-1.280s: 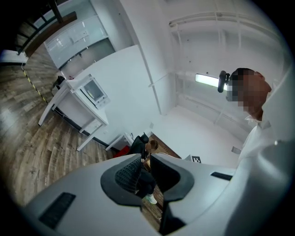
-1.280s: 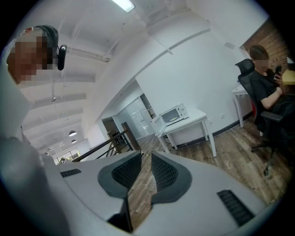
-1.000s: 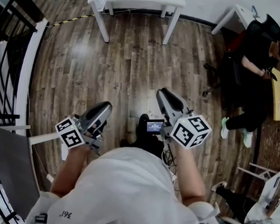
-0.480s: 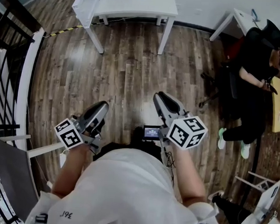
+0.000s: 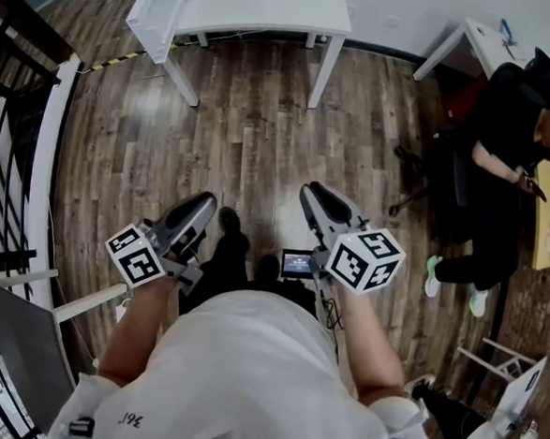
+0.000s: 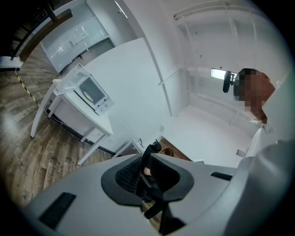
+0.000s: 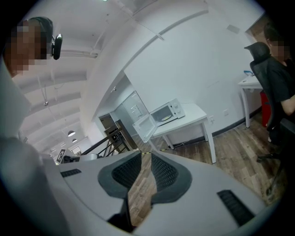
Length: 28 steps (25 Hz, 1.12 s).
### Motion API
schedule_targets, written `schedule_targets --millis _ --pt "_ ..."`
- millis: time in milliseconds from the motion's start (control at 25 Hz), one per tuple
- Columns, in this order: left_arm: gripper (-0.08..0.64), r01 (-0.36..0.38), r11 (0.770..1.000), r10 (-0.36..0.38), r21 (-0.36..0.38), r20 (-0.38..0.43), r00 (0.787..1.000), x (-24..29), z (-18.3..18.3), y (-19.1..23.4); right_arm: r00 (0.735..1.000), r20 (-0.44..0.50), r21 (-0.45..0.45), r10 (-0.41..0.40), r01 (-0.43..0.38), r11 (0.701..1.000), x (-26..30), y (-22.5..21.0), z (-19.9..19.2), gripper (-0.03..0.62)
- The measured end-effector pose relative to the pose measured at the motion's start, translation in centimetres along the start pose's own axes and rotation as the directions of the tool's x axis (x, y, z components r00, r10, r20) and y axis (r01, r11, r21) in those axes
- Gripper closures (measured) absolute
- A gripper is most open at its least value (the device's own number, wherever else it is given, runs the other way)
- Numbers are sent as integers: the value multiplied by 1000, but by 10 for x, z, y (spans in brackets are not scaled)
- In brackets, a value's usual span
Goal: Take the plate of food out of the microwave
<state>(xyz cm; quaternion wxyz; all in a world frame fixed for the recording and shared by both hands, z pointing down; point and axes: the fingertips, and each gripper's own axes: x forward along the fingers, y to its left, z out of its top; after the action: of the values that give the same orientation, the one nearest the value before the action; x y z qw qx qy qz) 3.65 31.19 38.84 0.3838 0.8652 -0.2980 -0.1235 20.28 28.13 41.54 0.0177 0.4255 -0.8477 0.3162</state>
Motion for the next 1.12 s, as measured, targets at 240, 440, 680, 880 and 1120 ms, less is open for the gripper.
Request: schedule_targets --millis 240,440,680,880,1120 --pt "517 43 999 -43 18 -22 999 28 56 48 999 8 -13 -32 32 999 68 -7 31 525" --pt "517 60 998 -58 33 -44 997 51 116 93 998 10 -12 -54 54 998 138 -10 64 523" --pt "517 69 997 -67 33 -72 995 61 164 143 996 11 -8 -91 91 996 203 -9 88 524" --pt "517 74 997 -72 23 -76 995 68 184 169 994 5 -14 -113 113 993 230 -10 99 523" --pt "516 58 998 -57 13 -90 994 84 200 194 994 0 -5 -113 113 994 265 -24 114 525"
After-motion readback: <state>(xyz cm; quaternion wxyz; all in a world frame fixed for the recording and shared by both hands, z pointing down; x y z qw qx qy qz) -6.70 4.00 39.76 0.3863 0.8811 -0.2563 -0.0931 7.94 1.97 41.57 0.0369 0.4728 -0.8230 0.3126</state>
